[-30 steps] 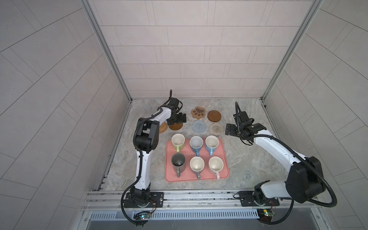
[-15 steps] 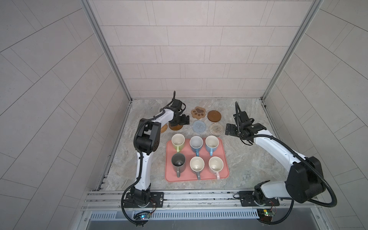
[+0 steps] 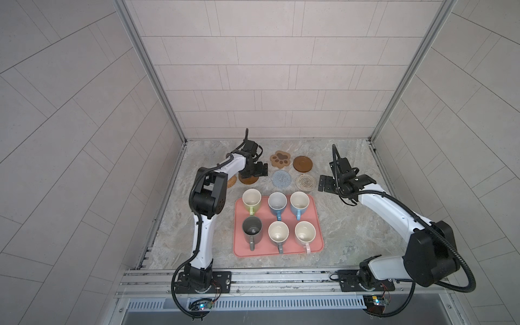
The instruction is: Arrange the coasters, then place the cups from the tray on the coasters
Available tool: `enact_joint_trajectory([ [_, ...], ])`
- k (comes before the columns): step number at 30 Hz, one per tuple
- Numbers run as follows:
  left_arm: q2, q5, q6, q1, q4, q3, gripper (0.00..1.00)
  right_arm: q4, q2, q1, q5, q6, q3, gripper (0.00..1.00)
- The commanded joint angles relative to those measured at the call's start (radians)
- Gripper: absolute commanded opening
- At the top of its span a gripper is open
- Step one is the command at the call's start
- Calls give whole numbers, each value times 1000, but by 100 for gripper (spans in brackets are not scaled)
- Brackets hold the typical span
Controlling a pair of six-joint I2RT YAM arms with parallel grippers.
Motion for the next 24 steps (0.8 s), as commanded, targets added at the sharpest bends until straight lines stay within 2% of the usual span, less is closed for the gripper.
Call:
enact_joint_trajectory([
  [1,29,-6,3,-14,-65,-35,100,-12,-5,6,24,10,-15,100],
  [9,-41,3,-24,-26,-29,-140,100,-10,5,6,25,9,-11,100],
  [24,-43,26,-30,-29,-25,-125,100,-13,11,6,29,9,-4,100],
])
